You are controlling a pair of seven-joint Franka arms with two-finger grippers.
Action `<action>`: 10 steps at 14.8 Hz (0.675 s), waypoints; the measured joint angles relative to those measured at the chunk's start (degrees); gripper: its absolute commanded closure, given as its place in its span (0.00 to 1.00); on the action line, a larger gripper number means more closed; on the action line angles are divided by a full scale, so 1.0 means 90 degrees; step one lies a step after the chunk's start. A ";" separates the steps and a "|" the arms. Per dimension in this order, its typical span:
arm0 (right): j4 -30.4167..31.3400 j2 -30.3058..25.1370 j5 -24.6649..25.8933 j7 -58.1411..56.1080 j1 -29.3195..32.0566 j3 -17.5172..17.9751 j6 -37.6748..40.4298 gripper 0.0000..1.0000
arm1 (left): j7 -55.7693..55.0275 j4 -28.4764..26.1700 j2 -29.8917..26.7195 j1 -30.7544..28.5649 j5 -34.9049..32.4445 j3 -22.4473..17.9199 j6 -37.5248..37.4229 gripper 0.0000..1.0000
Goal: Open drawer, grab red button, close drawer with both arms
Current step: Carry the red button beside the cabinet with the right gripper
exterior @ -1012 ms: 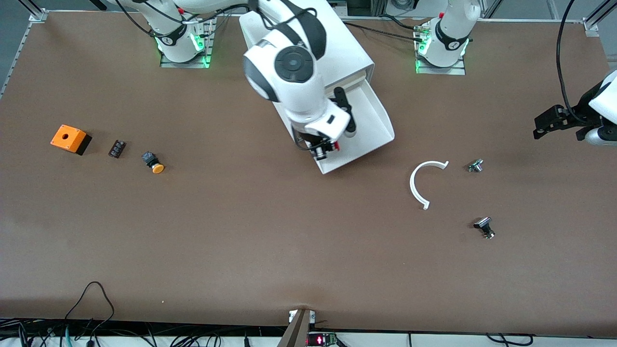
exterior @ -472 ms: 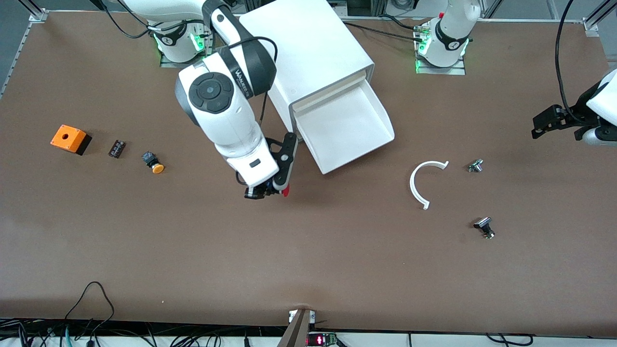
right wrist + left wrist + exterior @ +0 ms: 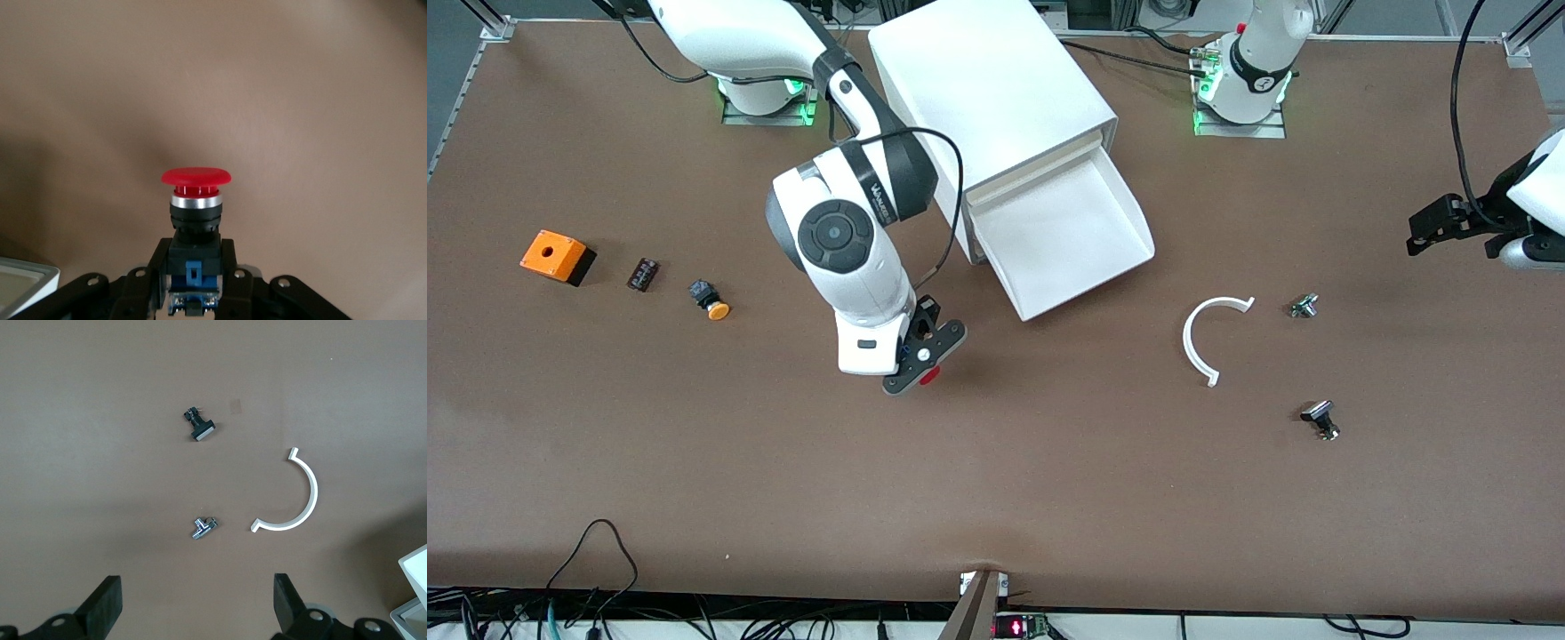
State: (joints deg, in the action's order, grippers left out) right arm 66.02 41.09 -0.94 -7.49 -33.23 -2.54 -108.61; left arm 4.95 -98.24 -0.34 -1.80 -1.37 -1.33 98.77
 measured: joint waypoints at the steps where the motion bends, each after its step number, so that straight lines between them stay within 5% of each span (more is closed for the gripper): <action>1: 0.0050 0.0000 0.0000 0.0301 0.0005 0.0000 0.0104 0.76 | 0.0000 0.0001 0.0002 0.0003 0.0000 0.0004 0.0000 0.00; 10: 0.0635 -0.0021 0.0059 0.0623 0.0182 -0.0113 0.0383 0.75 | 0.0002 0.0078 0.0001 0.0083 0.0000 0.0206 -0.0281 0.00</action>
State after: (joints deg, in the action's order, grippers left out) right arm 71.74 40.91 -0.41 -1.88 -31.60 -3.56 -105.17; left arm 4.97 -97.54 -0.34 -1.05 -1.37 0.52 96.24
